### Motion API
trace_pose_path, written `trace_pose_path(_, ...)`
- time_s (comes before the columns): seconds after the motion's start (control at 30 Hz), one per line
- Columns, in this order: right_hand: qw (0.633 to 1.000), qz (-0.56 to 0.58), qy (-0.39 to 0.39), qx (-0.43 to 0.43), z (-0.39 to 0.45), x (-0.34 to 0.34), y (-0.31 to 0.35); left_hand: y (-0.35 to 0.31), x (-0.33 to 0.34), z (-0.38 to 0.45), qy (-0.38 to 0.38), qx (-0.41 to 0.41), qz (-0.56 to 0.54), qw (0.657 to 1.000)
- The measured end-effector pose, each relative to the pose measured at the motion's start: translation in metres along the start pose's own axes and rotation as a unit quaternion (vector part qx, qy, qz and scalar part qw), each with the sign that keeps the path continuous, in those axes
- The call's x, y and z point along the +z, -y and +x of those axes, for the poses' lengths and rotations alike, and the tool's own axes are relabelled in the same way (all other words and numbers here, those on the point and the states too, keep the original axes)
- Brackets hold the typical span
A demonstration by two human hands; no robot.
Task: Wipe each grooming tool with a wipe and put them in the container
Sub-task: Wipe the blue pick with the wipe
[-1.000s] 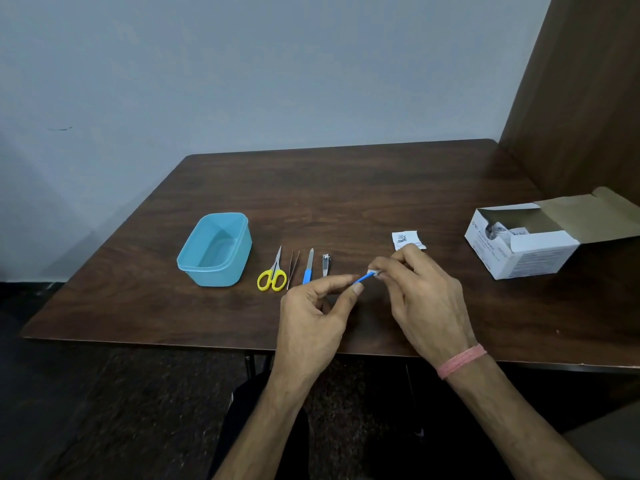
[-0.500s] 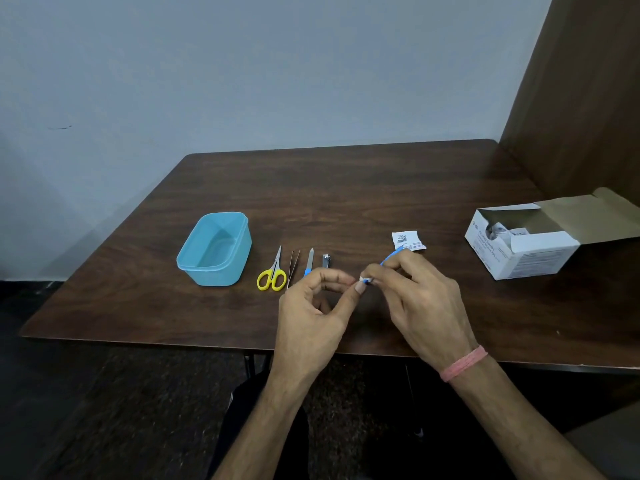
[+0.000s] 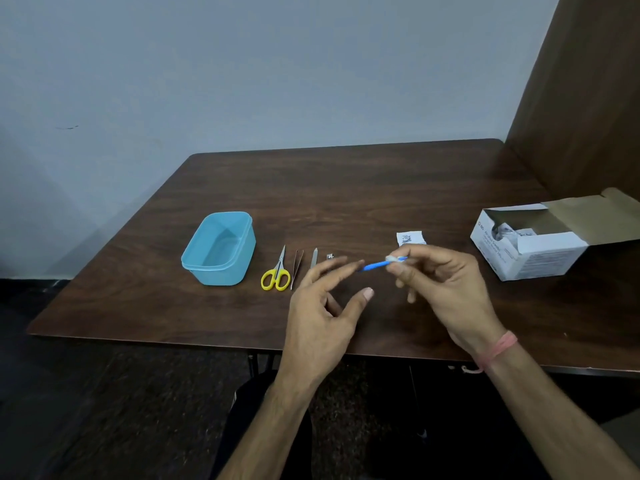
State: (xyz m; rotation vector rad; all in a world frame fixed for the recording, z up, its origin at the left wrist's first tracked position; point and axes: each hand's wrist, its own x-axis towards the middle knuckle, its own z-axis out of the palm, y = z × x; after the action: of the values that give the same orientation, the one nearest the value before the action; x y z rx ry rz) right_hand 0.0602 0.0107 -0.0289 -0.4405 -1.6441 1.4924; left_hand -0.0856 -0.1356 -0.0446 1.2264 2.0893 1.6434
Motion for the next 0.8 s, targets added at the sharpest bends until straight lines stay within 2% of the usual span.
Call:
trace_pose_path(0.07, 0.999, 0.052, -0.005, 0.016, 0.002, -0.006, -0.002, 0.0, 0.0, 0.0, 0.005, -0.005, -0.008, 1.0)
trace_pose_path(0.33, 0.989, 0.132, 0.002, 0.064, 0.005, -0.013, -0.007, -0.003, 0.001, 0.001, -0.011, -0.049, -0.035, 0.998)
trace_pose_path(0.63, 0.981, 0.167, -0.049, 0.088, 0.006, -0.012, -0.006, -0.003, -0.002, 0.0, -0.021, -0.088, -0.09, 0.992)
trace_pose_path(0.8, 0.998, 0.035, -0.021, 0.049, 0.005, -0.005, -0.011, -0.004, -0.004, 0.001, -0.03, -0.096, -0.115, 0.988)
